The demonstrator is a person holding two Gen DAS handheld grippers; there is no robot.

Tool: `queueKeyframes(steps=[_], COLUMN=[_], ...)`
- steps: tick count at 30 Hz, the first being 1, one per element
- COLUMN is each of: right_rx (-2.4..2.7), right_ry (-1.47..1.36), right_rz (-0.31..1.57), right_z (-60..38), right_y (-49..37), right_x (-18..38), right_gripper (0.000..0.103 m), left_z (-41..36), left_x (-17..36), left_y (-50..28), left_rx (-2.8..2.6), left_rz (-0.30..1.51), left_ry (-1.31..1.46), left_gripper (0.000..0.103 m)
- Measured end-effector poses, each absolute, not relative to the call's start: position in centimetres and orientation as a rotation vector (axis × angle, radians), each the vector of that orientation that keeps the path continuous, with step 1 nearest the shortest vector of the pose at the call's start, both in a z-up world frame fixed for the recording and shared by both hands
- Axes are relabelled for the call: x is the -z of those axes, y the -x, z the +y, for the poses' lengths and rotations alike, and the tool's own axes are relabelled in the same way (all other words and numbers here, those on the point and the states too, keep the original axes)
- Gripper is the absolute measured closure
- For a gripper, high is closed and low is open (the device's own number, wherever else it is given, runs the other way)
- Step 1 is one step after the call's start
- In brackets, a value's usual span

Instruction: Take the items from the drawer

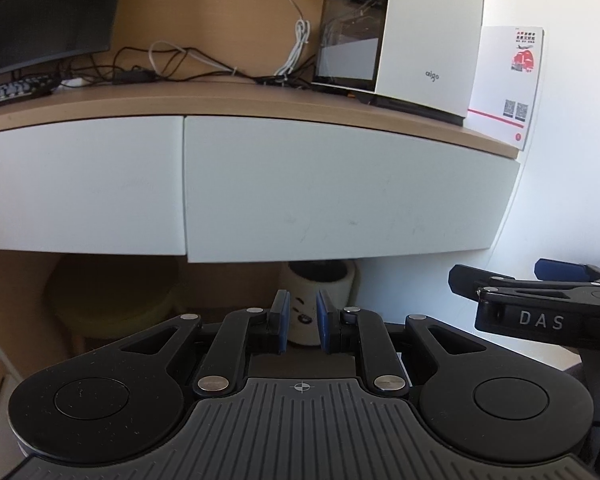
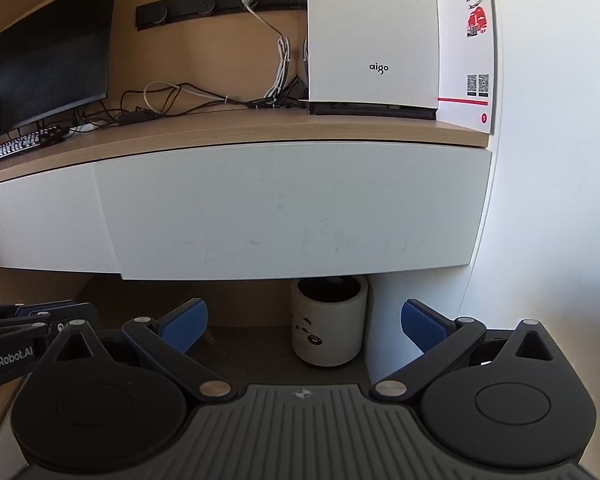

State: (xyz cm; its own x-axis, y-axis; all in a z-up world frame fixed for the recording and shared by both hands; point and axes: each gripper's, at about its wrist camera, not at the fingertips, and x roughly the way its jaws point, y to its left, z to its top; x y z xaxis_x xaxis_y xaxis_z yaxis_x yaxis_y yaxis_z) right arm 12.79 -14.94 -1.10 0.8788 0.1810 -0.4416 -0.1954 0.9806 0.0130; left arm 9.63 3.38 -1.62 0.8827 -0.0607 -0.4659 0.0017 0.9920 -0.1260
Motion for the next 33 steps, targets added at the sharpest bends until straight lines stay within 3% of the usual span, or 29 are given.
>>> queueKeyframes(steps=[6,14,31,33], right_rx=[-0.159,-0.227,-0.199,-0.198], right_ry=[0.107,0.061,0.024,0.042], right_rz=[0.411,0.339,0.224,0.208], right_z=[-14.5,-14.5,-12.1,-11.9], right_y=[-16.4,-22.4,-26.3,-26.6], right_x=[1.0,0.5,-1.1,-1.5], right_gripper=[0.0,0.0,0.0,0.0], left_z=[4.7,10.9,14.5,14.3], left_x=[0.9,-3.1,-3.7,-3.7], left_y=[-13.0,-17.6,-21.3,-21.5], left_rx=[0.006,-0.097,-0.047,-0.025], left_rz=[0.394,0.299,0.35,0.364], left_ry=[0.072,0.241,0.344,0.341], left_gripper=[0.084,0.084,0.083,0.071])
